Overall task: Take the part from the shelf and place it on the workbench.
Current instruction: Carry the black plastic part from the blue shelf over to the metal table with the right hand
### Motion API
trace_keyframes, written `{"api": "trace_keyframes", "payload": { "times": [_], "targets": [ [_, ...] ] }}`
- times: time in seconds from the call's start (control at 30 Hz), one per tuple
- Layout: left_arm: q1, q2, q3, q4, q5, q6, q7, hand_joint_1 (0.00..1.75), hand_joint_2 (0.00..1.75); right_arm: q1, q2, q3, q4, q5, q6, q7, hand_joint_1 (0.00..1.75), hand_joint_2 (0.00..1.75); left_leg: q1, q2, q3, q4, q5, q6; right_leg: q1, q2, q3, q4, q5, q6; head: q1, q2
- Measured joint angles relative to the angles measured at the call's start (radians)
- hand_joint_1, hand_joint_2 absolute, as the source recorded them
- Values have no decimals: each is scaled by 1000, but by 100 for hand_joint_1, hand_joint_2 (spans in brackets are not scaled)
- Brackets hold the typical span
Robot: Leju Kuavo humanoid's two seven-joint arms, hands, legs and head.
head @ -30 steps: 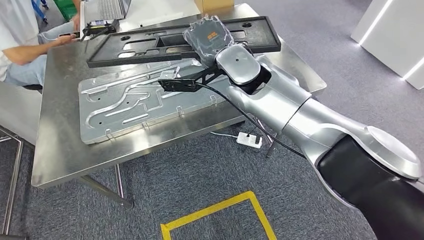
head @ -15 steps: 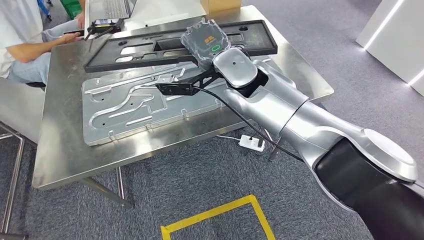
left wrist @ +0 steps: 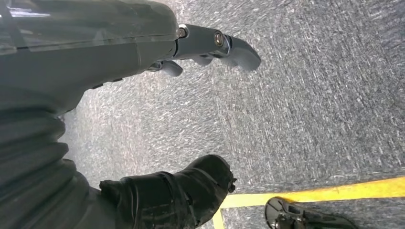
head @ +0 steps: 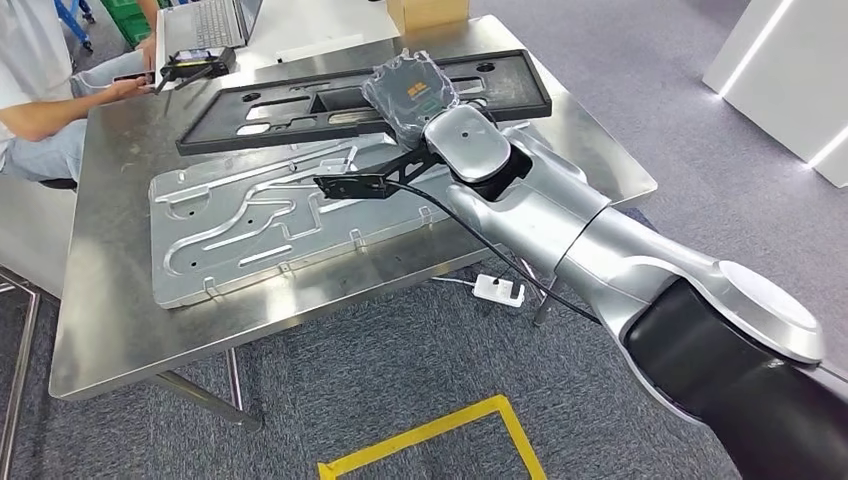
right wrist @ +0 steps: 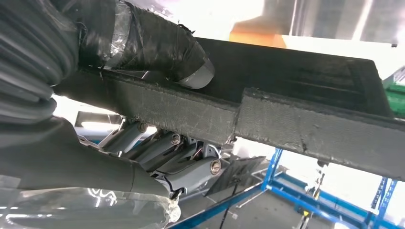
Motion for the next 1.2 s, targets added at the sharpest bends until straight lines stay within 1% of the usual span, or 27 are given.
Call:
{"api": "trace_keyframes", "payload": {
  "times": [0.07, 0.13, 0.17, 0.23, 0.27, 0.3, 0.33, 0.37, 0.4, 0.43, 0.47, 0.53, 0.63, 0.67, 0.7, 0.77, 0.8, 0.83, 0.87, 0.9, 0.93, 0.97, 1.0, 1.07, 1.13, 1.17, 1.2],
  "targets": [
    [0, 0, 0, 0, 0, 0, 0, 0, 175, 1, 2, 0, 2, 1, 1, -2, 175, 175, -1, -1, 5, -7, -2, 9, 2, 0, 0, -4, -1, 10, 0, 0],
    [1, 0, 0, 0, -1, 0, 0, 0, 175, 0, 4, 0, 4, 6, 1, -6, 175, 175, 5, 0, 14, -17, 0, 21, 4, -3, -9, 19, -17, 19, 3, 0],
    [0, 0, 0, 0, -1, 0, 0, 0, 175, 0, 6, 0, 5, 9, 1, -8, 175, 175, 7, 1, 19, -21, -1, 27, 5, -5, -27, 58, -38, 22, 5, 0],
    [-1, 0, 0, 0, -1, -1, 0, 0, 175, 2, 11, 0, 7, 13, 3, -12, 175, 175, 6, 2, 25, -21, -6, 37, 4, -7, -93, 186, -90, 24, 8, 0],
    [-1, 0, 0, 0, -1, -2, 0, 0, 175, 6, 14, 0, 9, 14, 5, -15, 175, 175, 6, 2, 27, -20, -10, 40, 4, -7, -128, 244, -107, 25, 8, 0],
    [-1, 0, 0, 0, -1, -3, 0, 0, 175, 10, 18, 0, 11, 16, 6, -18, 175, 175, 6, 1, 30, -19, -14, 40, 3, -7, -149, 274, -107, 25, 8, 0],
    [-1, -1, 0, 0, -1, -4, 1, 0, 175, 12, 22, 0, 14, 17, 7, -21, 175, 175, 5, 0, 33, -17, -18, 40, 3, -7, -152, 266, -87, 24, 8, 0],
    [-1, -1, 0, 0, -1, -6, 2, 0, 175, 14, 27, 0, 17, 19, 7, -24, 175, 175, 5, -1, 36, -14, -23, 38, 3, -7, -135, 219, -51, 22, 8, 0],
    [0, -1, 0, 0, -1, -7, 3, 0, 175, 13, 31, 0, 21, 21, 7, -25, 175, 175, 6, -3, 38, -9, -29, 36, 3, -8, -108, 150, -13, 18, 9, 0],
    [0, -1, 0, 0, -1, -8, 4, 0, 175, 11, 36, 0, 24, 22, 7, -27, 175, 175, 3, -4, 39, -3, -36, 31, 4, -9, -78, 86, 12, 15, 8, 0],
    [0, -1, 0, 0, -1, -9, 6, 0, 175, 10, 42, 0, 26, 24, 7, -29, 175, 175, 2, -5, 38, 1, -41, 27, 6, -8, -55, 40, 26, 12, 8, 0],
    [-1, -1, 0, 0, -1, -9, 9, 0, 175, 10, 54, 0, 32, 25, 7, -33, 175, 175, -1, -5, 37, 4, -47, 17, 10, -6, -40, 14, 22, 7, 7, 0],
    [-1, -2, 0, 0, 0, -9, 12, 0, 175, 13, 65, 0, 40, 25, 6, -36, 175, 175, 3, -3, 34, 14, -61, 2, 4, -4, -31, 3, 21, -4, 5, 0],
    [-1, -2, 0, 0, 0, -9, 12, 0, 175, 13, 69, 0, 43, 25, 6, -37, 175, 175, 4, -2, 20, 44, -78, -3, 1, -4, -26, -2, 20, -9, 3, 0],
    [-1, -1, 0, 0, 0, -10, 11, 0, 175, 14, 74, 0, 46, 25, 6, -38, 175, 175, 5, 0, -6, 95, -101, -9, -1, -4, -21, -4, 18, -13, 1, 0],
    [0, -1, 0, 0, 1, -12, 9, 0, 175, 23, 81, 0, 51, 25, 5, -43, 175, 175, 7, 0, -76, 225, -143, -17, -1, -4, -12, -4, 11, -19, -2, 0],
    [1, -1, 0, 0, 1, -13, 9, 0, 175, 29, 83, 0, 54, 25, 5, -45, 175, 175, 8, 0, -103, 265, -145, -20, -1, -4, -5, -4, 6, -20, -2, 0],
    [1, -1, 0, 0, 1, -13, 9, 0, 175, 36, 85, 0, 57, 25, 5, -46, 175, 175, 9, 0, -114, 270, -128, -22, -1, -3, 1, -4, 2, -20, -2, 0],
    [2, -1, 0, 0, 1, -14, 9, 0, 175, 40, 88, 0, 60, 25, 5, -47, 175, 175, 11, 0, -106, 235, -93, -23, -1, -3, 8, -4, -3, -19, -2, 0],
    [2, -1, 0, 0, 1, -14, 9, 0, 175, 42, 91, 0, 62, 25, 5, -48, 175, 175, 12, 1, -81, 168, -47, -22, -1, -2, 16, -3, -9, -17, -2, 0],
    [2, -1, 0, 0, 1, -14, 9, 0, 175, 41, 93, 0, 64, 25, 5, -48, 175, 175, 12, 1, -52, 101, -13, -21, 0, -1, 22, -3, -14, -14, -2, 0],
    [1, -1, 0, 0, 1, -14, 9, 0, 175, 39, 94, 0, 66, 25, 5, -49, 175, 175, 9, 0, -26, 43, 7, -17, 1, 0, 26, -3, -19, -10, -3, 0],
    [0, -1, 0, 0, 1, -14, 9, 0, 175, 37, 96, 0, 67, 25, 5, -49, 175, 175, 7, 0, -10, 9, 13, -12, 2, 0, 28, -4, -21, -5, -3, 0],
    [-1, -1, 0, 0, 1, -14, 12, 0, 175, 38, 101, 0, 70, 25, 5, -51, 175, 175, 2, 0, -1, -6, 3, 0, 4, 0, 28, -7, -23, 4, -4, 0],
    [1, -1, 0, 0, 1, -14, 15, 0, 175, 40, 107, 0, 74, 25, 5, -54, 175, 175, 8, 1, 7, -14, 3, 12, 5, -1, 26, -2, -33, 13, -3, 0],
    [1, -1, 0, 0, 1, -14, 16, 0, 175, 40, 109, 0, 75, 25, 5, -55, 175, 175, 10, 2, 12, -20, 3, 18, 5, -3, 14, 24, -48, 17, -2, 0],
    [0, -1, 0, 0, 1, -13, 16, 0, 175, 40, 111, 0, 76, 25, 4, -56, 175, 175, 12, 2, 18, -23, 1, 24, 5, -4, -9, 71, -70, 20, 0, 0]
  ]
}}
